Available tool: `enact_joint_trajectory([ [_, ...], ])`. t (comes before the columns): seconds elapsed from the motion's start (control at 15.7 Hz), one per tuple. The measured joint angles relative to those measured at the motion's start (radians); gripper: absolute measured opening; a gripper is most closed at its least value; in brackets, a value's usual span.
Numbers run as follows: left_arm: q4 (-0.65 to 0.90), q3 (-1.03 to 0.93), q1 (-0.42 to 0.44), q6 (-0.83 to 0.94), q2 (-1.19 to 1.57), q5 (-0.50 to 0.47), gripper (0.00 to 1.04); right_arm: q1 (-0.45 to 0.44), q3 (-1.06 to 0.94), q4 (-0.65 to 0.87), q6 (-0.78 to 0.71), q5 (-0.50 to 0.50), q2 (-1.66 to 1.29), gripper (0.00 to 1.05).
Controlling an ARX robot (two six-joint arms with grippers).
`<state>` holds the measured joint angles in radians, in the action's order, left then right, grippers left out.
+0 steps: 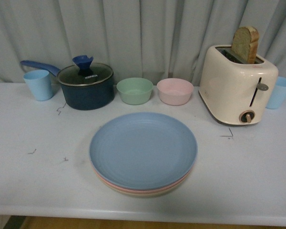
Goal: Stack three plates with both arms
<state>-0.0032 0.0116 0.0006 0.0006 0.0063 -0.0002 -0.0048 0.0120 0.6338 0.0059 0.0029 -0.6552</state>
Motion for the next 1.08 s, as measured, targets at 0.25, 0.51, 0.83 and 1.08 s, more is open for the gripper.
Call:
enact_joint_trajectory([
  [0.25,0.0,0.0,0.0,0.0,0.0,0.0,0.98,0.0,0.0,-0.148,0.0,0.0,0.164,0.02],
  [0.51,0.0,0.0,0.0,0.0,0.0,0.0,0.98,0.0,-0.001,-0.261,0.0,0.0,0.283,0.02],
  [0.83,0.0,0.0,0.0,0.0,0.0,0.0,0.98,0.0,-0.001,-0.377,0.0,0.0,0.401,0.02],
  [1.08,0.0,0.0,0.0,0.0,0.0,0.0,0.98,0.0,-0.001,-0.438,0.0,0.0,0.461,0.02],
])
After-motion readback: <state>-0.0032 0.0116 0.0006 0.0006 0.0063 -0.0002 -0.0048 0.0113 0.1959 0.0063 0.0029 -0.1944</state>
